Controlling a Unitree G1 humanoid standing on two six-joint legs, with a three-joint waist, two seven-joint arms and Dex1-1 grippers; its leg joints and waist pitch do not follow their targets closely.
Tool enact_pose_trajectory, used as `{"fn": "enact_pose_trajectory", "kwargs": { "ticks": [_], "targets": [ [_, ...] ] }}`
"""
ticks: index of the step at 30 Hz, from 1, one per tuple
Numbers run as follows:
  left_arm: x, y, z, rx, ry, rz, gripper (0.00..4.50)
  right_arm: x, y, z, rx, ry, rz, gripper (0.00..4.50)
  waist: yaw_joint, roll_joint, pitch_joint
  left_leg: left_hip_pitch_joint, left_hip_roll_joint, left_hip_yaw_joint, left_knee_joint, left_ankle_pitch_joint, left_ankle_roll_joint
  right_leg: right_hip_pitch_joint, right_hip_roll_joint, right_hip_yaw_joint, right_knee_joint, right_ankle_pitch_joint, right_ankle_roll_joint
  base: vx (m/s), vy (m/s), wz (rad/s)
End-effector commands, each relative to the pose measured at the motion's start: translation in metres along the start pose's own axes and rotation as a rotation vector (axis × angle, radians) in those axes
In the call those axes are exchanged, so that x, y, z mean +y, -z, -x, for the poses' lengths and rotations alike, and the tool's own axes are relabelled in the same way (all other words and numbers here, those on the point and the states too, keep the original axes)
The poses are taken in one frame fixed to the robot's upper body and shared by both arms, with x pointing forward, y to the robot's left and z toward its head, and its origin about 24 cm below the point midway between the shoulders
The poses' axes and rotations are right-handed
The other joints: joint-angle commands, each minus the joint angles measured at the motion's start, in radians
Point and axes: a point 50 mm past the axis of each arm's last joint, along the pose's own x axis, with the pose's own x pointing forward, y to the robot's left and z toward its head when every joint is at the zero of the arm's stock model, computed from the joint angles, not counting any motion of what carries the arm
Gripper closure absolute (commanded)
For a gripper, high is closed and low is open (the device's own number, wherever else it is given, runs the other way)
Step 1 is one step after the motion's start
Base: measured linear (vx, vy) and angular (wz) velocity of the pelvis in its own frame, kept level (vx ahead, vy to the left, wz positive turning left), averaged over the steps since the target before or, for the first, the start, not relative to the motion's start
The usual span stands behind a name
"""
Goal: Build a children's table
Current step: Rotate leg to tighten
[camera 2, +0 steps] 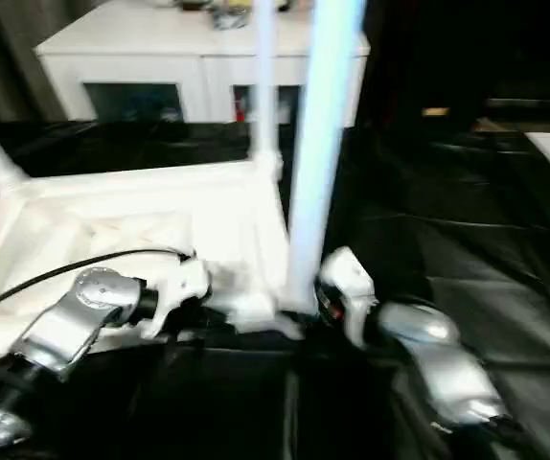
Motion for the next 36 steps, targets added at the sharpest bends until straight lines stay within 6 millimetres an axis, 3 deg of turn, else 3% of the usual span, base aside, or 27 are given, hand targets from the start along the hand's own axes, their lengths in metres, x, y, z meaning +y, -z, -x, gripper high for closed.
{"fn": "enact_pose_trajectory", "kwargs": {
  "ticks": [1, 3, 4, 5, 8, 11, 13, 14, 16, 18, 19, 22, 25, 29, 31, 35, 36],
  "targets": [
    [0.004, -0.004, -0.012, -0.011, -0.111, 0.066, 4.5, -0.012, 0.019, -0.01, 0.088, 0.261, -0.113, 1.8, -0.002, -0.01, -0.035, -0.002, 0.043, -0.016, -0.085, -0.254, 0.016, 0.037, -0.058, 0.05, -0.085, -0.345, -0.195, 0.0, 0.0, 0.0],
    [0.004, -0.008, -0.023, -0.014, -0.173, 0.112, 4.5, -0.013, 0.02, -0.02, 0.093, 0.391, -0.174, 1.8, -0.008, -0.012, -0.035, -0.006, 0.04, -0.021, -0.087, -0.261, 0.004, 0.04, -0.058, 0.046, -0.087, -0.37, -0.182, 0.0, 0.0, 0.0],
    [0.003, -0.009, -0.027, -0.014, -0.188, 0.123, 4.5, -0.013, 0.021, -0.023, 0.099, 0.428, -0.188, 1.8, -0.01, -0.012, -0.036, -0.004, 0.04, -0.019, -0.087, -0.251, 0.002, 0.035, -0.057, 0.049, -0.088, -0.358, -0.178, 0.0, 0.0, 0.0],
    [0.0, -0.015, -0.043, -0.004, -0.232, 0.137, 4.5, -0.01, 0.021, -0.036, 0.113, 0.545, -0.232, 1.8, -0.012, -0.012, -0.035, -0.003, 0.037, -0.018, -0.085, -0.258, 0.004, 0.033, -0.056, 0.049, -0.091, -0.372, -0.176, 0.0, 0.0, 0.0],
    [-0.004, -0.025, -0.062, -0.005, -0.29, 0.131, 4.5, -0.004, 0.018, -0.054, 0.108, 0.635, -0.258, 1.8, -0.012, -0.009, -0.035, 0.001, 0.034, -0.02, -0.086, -0.284, 0.002, 0.028, -0.057, 0.048, -0.099, -0.417, -0.157, 0.0, 0.0, 0.0],
    [-0.008, -0.036, -0.077, -0.014, -0.32, 0.094, 4.5, 0.009, 0.011, -0.073, 0.103, 0.616, -0.249, 1.8, -0.011, -0.015, -0.038, 0.002, 0.03, -0.019, -0.085, -0.29, 0.013, 0.026, -0.054, 0.052, -0.1, -0.398, -0.15, 0.0, 0.0, 0.0],
    [-0.009, -0.039, -0.079, -0.019, -0.318, 0.08, 4.5, 0.014, 0.006, -0.078, 0.079, 0.579, -0.258, 1.8, -0.009, -0.014, -0.04, -0.007, 0.032, -0.02, -0.087, -0.259, 0.032, 0.032, -0.055, 0.056, -0.093, -0.345, -0.156, 0.0, 0.0, 0.0],
    [-0.009, -0.041, -0.08, -0.017, -0.323, 0.06, 4.5, 0.017, 0.001, -0.082, 0.048, 0.55, -0.252, 1.25, -0.006, -0.013, -0.04, -0.009, 0.034, -0.02, -0.087, -0.247, 0.041, 0.032, -0.055, 0.057, -0.091, -0.319, -0.161, 0.0, 0.0, 0.0],
    [-0.009, -0.041, -0.079, -0.013, -0.313, 0.034, 4.5, 0.018, -0.006, -0.082, 0.012, 0.53, -0.217, 1.11, -0.005, -0.015, -0.04, -0.009, 0.033, -0.018, -0.087, -0.247, 0.049, 0.034, -0.055, 0.058, -0.09, -0.31, -0.166, 0.0, 0.0, 0.0],
    [-0.006, -0.039, -0.075, 0.004, -0.315, 0.013, 4.5, 0.016, -0.012, -0.081, -0.019, 0.529, -0.171, 0.93, -0.004, -0.015, -0.039, -0.01, 0.032, -0.018, -0.088, -0.255, 0.053, 0.033, -0.056, 0.057, -0.093, -0.337, -0.164, 0.0, 0.0, 0.0],
    [-0.005, -0.036, -0.072, 0.015, -0.312, 0.013, 4.5, 0.013, -0.012, -0.079, -0.031, 0.539, -0.161, 0.82, -0.005, -0.009, -0.039, -0.009, 0.032, -0.019, -0.089, -0.265, 0.049, 0.032, -0.057, 0.057, -0.095, -0.362, -0.158, 0.0, 0.0, 0.0],
    [-0.002, -0.029, -0.064, 0.024, -0.295, 0.018, 4.5, 0.003, -0.014, -0.069, -0.059, 0.565, -0.095, 0.67, -0.006, -0.012, -0.04, -0.01, 0.034, -0.021, -0.09, -0.277, 0.039, 0.031, -0.058, 0.057, -0.096, -0.377, -0.15, 0.0, 0.0, 0.0],
    [0.0, -0.02, -0.051, 0.033, -0.274, -0.006, 4.5, -0.004, -0.019, -0.054, -0.094, 0.496, -0.021, 0.52, -0.003, -0.013, -0.042, -0.018, 0.035, -0.019, -0.087, -0.226, 0.062, 0.039, -0.055, 0.059, -0.088, -0.291, -0.163, 0.0, 0.0, 0.0],
    [0.001, -0.013, -0.037, 0.03, -0.222, -0.049, 4.5, -0.006, -0.021, -0.032, -0.117, 0.342, 0.007, 0.52, 0.004, -0.014, -0.045, -0.018, 0.037, -0.015, -0.081, -0.159, 0.101, 0.041, -0.054, 0.061, -0.079, -0.206, -0.193, 0.0, 0.0, 0.0],
    [0.001, -0.011, -0.033, 0.027, -0.198, -0.043, 4.5, -0.005, -0.021, -0.025, -0.118, 0.286, 0.036, 0.52, 0.007, -0.012, -0.048, -0.02, 0.041, -0.017, -0.076, -0.109, 0.126, 0.044, -0.053, 0.06, -0.067, -0.114, -0.215, 0.0, 0.0, 0.0],
    [-0.011, -0.003, -0.01, -0.025, 0.056, -0.103, 4.5, 0.003, -0.01, 0.012, -0.067, -0.045, 0.108, 0.52, 0.012, -0.008, -0.049, -0.018, 0.044, -0.016, -0.073, -0.11, 0.155, 0.047, -0.054, 0.06, -0.061, -0.051, -0.251, 0.0, 0.0, 0.0],
    [-0.011, -0.003, -0.01, -0.025, 0.056, -0.103, 4.5, 0.003, -0.01, 0.012, -0.067, -0.045, 0.108, 0.52, 0.014, -0.008, -0.049, -0.019, 0.046, -0.017, -0.073, -0.105, 0.161, 0.047, -0.055, 0.062, -0.059, -0.04, -0.251, 0.0, 0.0, 0.0]
  ]
}}
